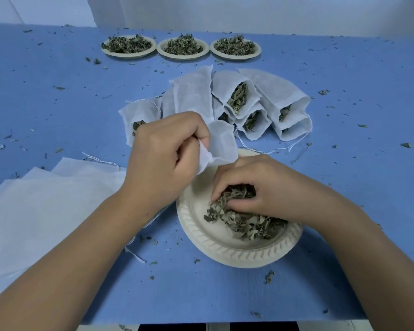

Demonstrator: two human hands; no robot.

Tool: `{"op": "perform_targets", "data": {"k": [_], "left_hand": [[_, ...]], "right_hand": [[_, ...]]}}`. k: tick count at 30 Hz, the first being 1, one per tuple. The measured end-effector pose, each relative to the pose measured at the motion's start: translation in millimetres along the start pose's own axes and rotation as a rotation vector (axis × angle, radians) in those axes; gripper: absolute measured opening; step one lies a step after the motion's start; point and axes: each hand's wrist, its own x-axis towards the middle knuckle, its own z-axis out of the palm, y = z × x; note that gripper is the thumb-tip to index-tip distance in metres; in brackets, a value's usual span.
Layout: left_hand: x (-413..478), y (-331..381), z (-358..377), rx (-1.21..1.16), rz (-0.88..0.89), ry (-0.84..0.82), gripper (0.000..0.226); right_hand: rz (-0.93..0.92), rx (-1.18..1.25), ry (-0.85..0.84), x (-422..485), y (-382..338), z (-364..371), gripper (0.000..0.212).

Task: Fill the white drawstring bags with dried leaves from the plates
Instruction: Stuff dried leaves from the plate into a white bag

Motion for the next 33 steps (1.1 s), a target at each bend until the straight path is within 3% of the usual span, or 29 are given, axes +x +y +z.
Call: {"op": "perform_targets", "data": {"k": [3,9,15,21,23,28,33], "left_hand": [[0,-1,-1,-0.003,0.001,-0.002,0.028],[-1,1,-1,-0.02,0.009,-0.029,0.029],[-2,5,2,-0.031,0.082,-0.064,0.027],[-3,4,3,-0.049,0.146,-0.065,0.025],[-3,5,3,-0.055,0.152,-0.069,0.026],[-3,5,1,-0.024,0.162,-0.049,0.027],[-3,3,1,0.003,0.136,0.011,0.027]], "right_hand": [[0.0,0.069,0.066,-1,0,-5,0.012],[-0.208,0.597,0.49,-7,3,-18,0.016],[-0.218,0.801,0.756,-2,-2,-8,0.025],[-0.208,0.677,0.791,2,-6,2,0.038],[-0.199,0.55,0.789,2,-5,3,0.032],[-0.24,0.099,0.615,0,0,2,0.004],[-0.297,-0.024,0.447,-2,6,-5,0.016]]}}
